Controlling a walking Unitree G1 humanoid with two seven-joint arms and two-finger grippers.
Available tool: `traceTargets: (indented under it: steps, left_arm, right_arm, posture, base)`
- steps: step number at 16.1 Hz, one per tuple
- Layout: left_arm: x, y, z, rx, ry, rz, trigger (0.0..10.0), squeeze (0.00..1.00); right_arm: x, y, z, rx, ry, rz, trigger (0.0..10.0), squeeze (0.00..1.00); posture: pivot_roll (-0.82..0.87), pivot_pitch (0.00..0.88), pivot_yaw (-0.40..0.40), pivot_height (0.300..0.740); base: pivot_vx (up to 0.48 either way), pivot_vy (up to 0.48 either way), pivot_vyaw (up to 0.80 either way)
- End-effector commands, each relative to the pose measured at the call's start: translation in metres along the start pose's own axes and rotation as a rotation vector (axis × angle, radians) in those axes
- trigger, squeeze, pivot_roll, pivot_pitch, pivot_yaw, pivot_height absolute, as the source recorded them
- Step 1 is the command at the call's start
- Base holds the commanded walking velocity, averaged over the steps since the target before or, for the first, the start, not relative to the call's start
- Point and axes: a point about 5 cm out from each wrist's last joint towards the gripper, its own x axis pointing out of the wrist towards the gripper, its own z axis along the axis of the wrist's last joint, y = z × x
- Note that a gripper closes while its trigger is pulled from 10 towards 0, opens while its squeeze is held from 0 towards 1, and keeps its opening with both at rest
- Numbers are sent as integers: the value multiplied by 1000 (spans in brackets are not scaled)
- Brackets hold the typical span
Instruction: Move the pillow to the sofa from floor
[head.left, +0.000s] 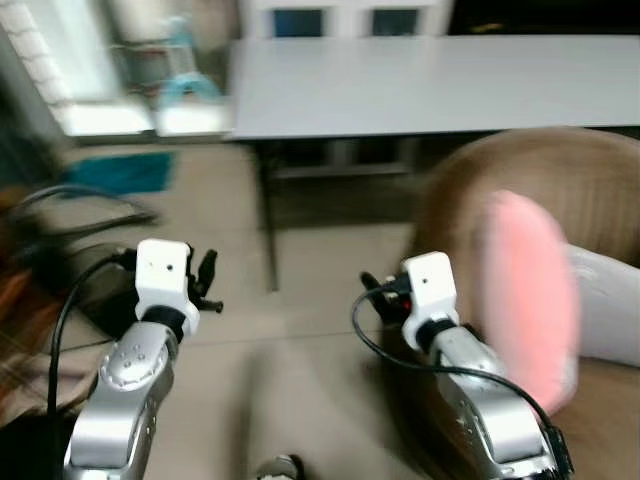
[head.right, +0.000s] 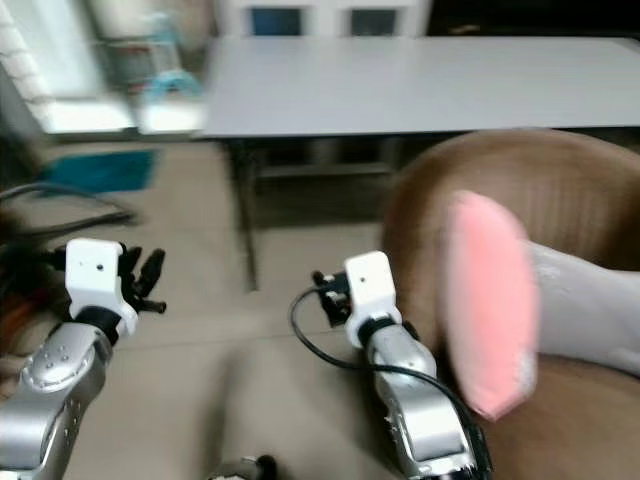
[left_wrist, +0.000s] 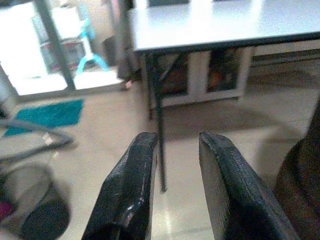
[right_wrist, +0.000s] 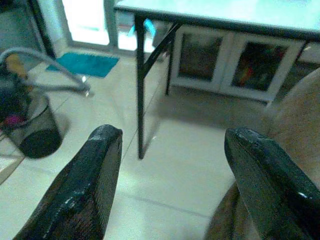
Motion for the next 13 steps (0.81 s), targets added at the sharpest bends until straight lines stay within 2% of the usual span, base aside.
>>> traceTargets:
  steps: [1, 2, 5, 8, 10, 11, 12, 13]
  left_arm:
    - [0, -3, 5, -19, -7, -22, 10000, 0]
    - [0, -4, 8, -29, -24, -38, 10000, 1000]
    - [-1, -11, 12, -3, -41, -83, 10000, 1000]
    - [-1, -11, 16, 40, -69, -72, 10000, 1000]
    - [-1, -10, 14, 37, -69, -70, 10000, 1000]
    - [-2, -9, 13, 41, -64, -69, 10000, 1000]
    - [-2, -9, 12, 42, -61, -69, 10000, 1000]
    - [-3, -10, 11, 40, -59, -73, 10000, 1000]
  right_arm:
    - [1, 3, 4, 24, -19, 8, 10000, 0]
    - [1, 3, 3, 61, -18, 8, 10000, 1000]
    - [0, 3, 2, 59, -19, 15, 10000, 1000]
    - [-1, 2, 0, 57, -18, 11, 10000, 1000]
    - [-2, 1, -3, 9, -1, -14, 10000, 1000]
    - [-2, 1, -5, -2, 9, -20, 10000, 86]
    - [-3, 1, -5, 1, 10, -20, 10000, 86]
    - [-4, 1, -6, 5, 11, -18, 10000, 0]
  posture:
    - [52, 5, -1, 740]
    - [53, 5, 1, 740]
    - [51, 1, 1, 740]
    - [49, 0, 1, 740]
    - [38, 0, 5, 740]
    - [34, 0, 7, 740]
    - [34, 0, 7, 740]
    - [32, 0, 7, 740]
  base:
    - [0, 0, 794]
    - [0, 0, 794]
    - [0, 0, 779]
    - [0, 0, 779]
    - [364, 0, 387]
    - [435, 0, 0]
    - [435, 0, 0]
    - [461, 0, 0]
